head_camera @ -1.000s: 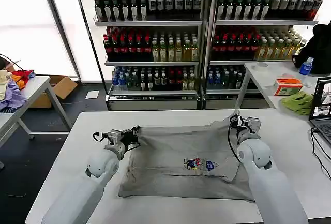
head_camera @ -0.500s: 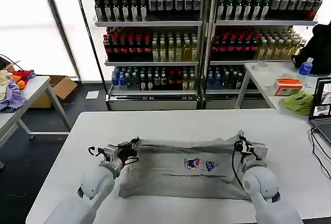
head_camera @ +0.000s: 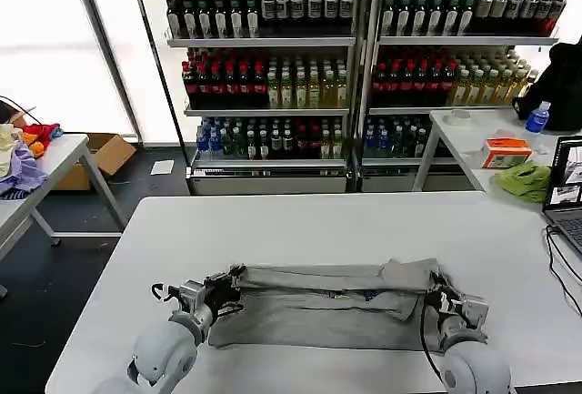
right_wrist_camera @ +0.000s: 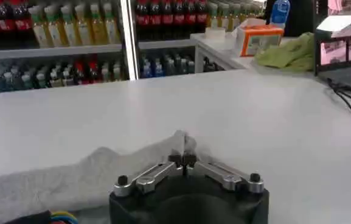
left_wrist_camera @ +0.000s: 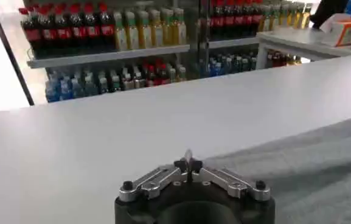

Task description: Fold and organize the clothes.

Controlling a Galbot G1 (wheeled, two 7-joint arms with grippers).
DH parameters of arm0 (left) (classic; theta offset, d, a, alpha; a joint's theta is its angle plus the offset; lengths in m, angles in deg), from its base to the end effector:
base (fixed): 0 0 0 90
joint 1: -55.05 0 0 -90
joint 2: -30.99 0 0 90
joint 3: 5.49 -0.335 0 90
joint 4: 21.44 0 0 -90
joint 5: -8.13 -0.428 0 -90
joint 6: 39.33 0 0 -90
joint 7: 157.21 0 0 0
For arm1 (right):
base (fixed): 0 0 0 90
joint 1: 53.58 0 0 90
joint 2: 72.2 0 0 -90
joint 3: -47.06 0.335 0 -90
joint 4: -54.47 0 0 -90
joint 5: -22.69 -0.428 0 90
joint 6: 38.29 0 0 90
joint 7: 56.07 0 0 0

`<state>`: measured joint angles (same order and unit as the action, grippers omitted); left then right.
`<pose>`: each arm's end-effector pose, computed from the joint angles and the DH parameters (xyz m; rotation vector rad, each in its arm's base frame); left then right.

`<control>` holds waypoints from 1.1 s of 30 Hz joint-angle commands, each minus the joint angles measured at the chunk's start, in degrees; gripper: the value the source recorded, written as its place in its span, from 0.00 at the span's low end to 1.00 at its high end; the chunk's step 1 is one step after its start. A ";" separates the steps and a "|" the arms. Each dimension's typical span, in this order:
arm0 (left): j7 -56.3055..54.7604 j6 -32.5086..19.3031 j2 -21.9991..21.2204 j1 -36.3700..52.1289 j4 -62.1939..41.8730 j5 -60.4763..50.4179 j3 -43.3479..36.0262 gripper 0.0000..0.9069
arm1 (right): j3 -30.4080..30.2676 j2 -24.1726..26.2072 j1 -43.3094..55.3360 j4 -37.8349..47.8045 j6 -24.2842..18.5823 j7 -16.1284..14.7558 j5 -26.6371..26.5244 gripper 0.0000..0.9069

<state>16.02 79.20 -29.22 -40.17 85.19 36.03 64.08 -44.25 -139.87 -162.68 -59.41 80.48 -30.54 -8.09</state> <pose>0.3595 -0.0187 -0.2895 -0.4473 -2.6113 -0.1365 0.3197 -0.0532 -0.2726 -0.2940 -2.6404 -0.0351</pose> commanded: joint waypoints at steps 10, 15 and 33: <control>-0.12 1.08 -0.81 -3.96 2.90 -2.11 1.33 1.00 | -0.62 -0.68 -3.87 2.71 -2.12 -0.97 6.18 0.08; -0.13 2.36 -0.30 -4.83 5.56 -1.98 2.42 1.00 | -0.16 -0.55 -4.62 1.86 -1.94 -0.39 6.11 0.04; -2.62 3.04 -2.62 -9.81 10.38 -3.28 6.58 1.00 | 8.73 -0.17 -10.97 -15.46 -1.35 0.47 5.74 1.00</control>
<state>14.04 82.06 -31.38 -47.24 92.39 33.38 69.26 -41.72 -140.45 -170.48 -64.78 79.24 -30.46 -1.80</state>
